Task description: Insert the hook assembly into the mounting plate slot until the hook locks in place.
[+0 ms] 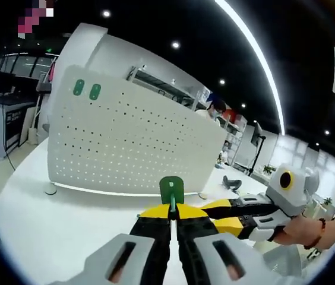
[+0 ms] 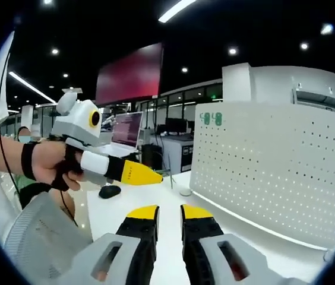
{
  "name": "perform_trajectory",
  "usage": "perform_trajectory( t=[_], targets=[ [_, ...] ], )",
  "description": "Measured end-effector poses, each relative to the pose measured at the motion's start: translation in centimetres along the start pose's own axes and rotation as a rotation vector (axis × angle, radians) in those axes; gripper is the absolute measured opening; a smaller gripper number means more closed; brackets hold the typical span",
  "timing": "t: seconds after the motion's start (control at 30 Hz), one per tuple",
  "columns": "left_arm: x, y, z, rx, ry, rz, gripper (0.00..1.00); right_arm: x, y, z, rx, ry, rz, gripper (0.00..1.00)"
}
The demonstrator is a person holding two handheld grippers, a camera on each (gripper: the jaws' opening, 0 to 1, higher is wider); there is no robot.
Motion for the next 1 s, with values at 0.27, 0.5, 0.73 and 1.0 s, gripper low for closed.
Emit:
perform_trajectory(
  t=[0.27, 0.5, 0.73, 1.0],
  targets=[
    [1.4, -1.0, -0.4, 0.030, -0.036, 0.014, 0.02, -0.9, 0.6, 0.6, -0.028, -0.039, -0.019, 0.22],
    [2.8, -1.8, -1.2, 0.067, -0.048, 0.029, 0.02, -1.4, 1.0, 0.6, -0.040, -0.060, -0.026, 0.28],
    [4.0, -2.3, -1.7, 0.102, -0.071, 0.038, 0.02, -1.3, 1.4, 0.7, -0.058, -0.061, -0.008, 0.39],
    [5.8, -2.9, -2.2, 0.145, -0.139, 0.056, 0.02, -2.0, 2.0, 0.2, -0.069, -0.079, -0.033, 0.39]
  ],
)
Point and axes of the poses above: the point that each gripper's makers call its tool centre point, and the gripper's own axes: y roughly backward along the fingers, z roughly to its right, x roughly out of its top, the point moved 4 cm from there along y, roughly backward along the fingers, and after that the axes turned 9 degrees about x, right-handed, at the moved point
